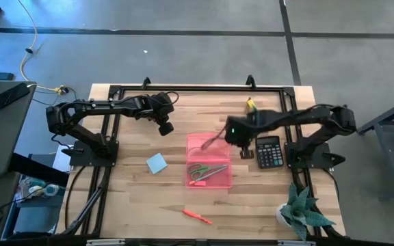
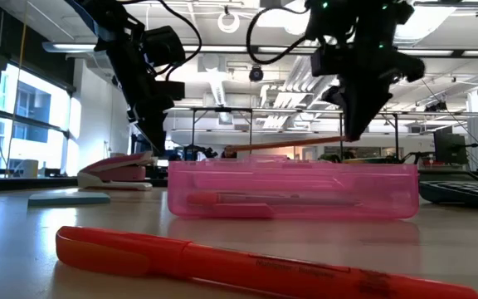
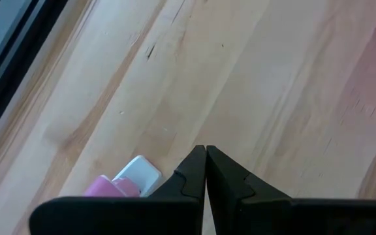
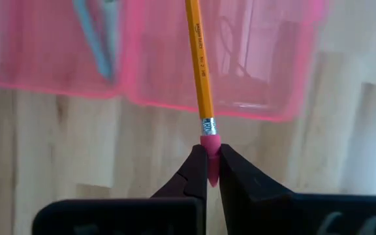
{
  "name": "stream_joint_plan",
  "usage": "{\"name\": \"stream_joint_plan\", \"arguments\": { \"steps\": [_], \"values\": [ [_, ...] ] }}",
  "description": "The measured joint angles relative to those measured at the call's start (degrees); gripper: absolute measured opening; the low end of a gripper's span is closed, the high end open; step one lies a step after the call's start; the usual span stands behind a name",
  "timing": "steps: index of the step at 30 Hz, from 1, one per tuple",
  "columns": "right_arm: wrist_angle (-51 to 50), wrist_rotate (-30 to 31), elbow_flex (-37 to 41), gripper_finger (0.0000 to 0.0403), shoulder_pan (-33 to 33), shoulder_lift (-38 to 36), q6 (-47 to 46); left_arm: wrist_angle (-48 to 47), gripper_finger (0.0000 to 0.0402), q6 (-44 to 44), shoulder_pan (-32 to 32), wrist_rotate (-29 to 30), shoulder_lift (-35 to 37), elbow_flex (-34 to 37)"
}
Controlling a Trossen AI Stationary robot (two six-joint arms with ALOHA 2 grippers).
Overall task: Pack school essentials
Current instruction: Put the orange pencil into the supply box
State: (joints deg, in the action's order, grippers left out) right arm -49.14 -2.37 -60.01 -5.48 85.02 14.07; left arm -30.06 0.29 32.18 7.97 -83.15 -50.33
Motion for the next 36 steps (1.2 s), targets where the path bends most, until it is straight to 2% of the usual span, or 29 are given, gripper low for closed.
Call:
{"name": "stream_joint_plan", "arguments": {
  "steps": [6,14,24,36],
  "values": [
    [3.3,1.6,0.0,0.0005,8.3,0.2,-1.7,0.0,0.0003,-0.1,0.0,0.0,0.0,0.0],
    [9.3,1.8,0.0,0.0005,13.7,0.2,-3.3,-0.1,0.0003,-0.1,0.0,0.0,0.0,0.0],
    [11.0,0.7,0.0,0.0005,16.6,3.2,-9.1,-0.1,0.0003,-0.1,0.0,-0.1,0.0,0.0],
    [10.9,2.6,0.0,0.0005,16.7,8.3,-9.1,-0.1,0.0003,-0.1,0.0,-0.2,0.0,0.0]
  ]
}}
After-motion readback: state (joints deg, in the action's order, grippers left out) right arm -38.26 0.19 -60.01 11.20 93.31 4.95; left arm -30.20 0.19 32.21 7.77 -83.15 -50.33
